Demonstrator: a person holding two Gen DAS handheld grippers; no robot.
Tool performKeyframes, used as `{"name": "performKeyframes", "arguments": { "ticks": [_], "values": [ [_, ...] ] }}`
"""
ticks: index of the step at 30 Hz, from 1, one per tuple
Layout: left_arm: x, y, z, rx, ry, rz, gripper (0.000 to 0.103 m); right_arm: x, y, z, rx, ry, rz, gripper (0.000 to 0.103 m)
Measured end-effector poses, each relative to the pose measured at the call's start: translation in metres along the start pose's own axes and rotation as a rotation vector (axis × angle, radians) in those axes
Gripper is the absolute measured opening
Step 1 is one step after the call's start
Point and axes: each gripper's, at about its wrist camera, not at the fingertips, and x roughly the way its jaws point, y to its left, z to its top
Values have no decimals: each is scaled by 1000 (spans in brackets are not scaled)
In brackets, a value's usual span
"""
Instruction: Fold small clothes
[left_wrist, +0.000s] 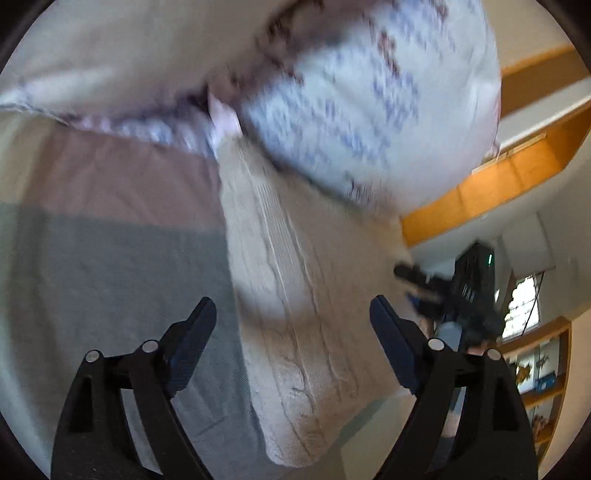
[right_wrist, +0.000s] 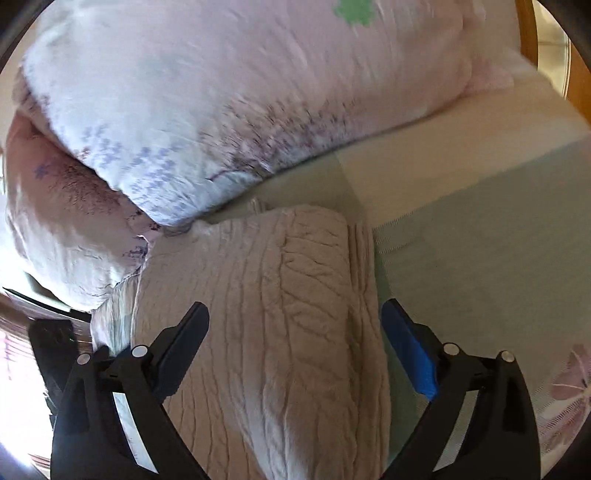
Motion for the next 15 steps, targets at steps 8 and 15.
{"name": "performKeyframes", "arguments": {
  "ticks": [8, 15],
  "values": [
    [33, -4, -4, 16, -3, -4, 44, 5, -10, -14, 49, 12, 220, 33],
    [-73, 27, -11, 120, -88, 21, 37, 18, 87, -33, -149, 34, 366, 23]
  ]
}}
